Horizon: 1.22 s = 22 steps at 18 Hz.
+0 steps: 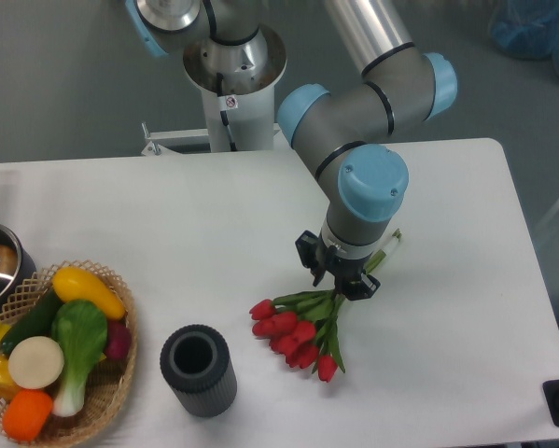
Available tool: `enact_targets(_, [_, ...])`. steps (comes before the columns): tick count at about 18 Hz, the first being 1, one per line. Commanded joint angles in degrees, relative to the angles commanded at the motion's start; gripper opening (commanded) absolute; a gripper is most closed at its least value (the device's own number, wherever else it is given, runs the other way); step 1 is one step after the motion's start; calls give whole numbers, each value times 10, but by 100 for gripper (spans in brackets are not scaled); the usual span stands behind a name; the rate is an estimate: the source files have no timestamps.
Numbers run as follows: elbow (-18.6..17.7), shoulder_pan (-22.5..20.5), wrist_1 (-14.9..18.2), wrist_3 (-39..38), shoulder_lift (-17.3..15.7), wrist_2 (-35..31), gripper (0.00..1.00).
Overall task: Place the flowers on the table
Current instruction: 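Open the gripper to release the tulip stems and lift away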
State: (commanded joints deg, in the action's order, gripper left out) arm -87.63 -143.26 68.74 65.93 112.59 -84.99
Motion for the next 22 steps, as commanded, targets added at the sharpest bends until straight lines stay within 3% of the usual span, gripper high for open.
enact_targets(2, [3, -6, -46, -12, -8, 4, 100])
enact_targets(5, [1, -4, -66, -19, -15, -6, 100])
enact_targets(9, [5, -10, -65, 0, -19, -18, 100])
enact_targets(13, [14, -22, -56, 4, -43, -19, 100])
enact_targets(22, [23, -38, -46, 10, -43, -43, 100])
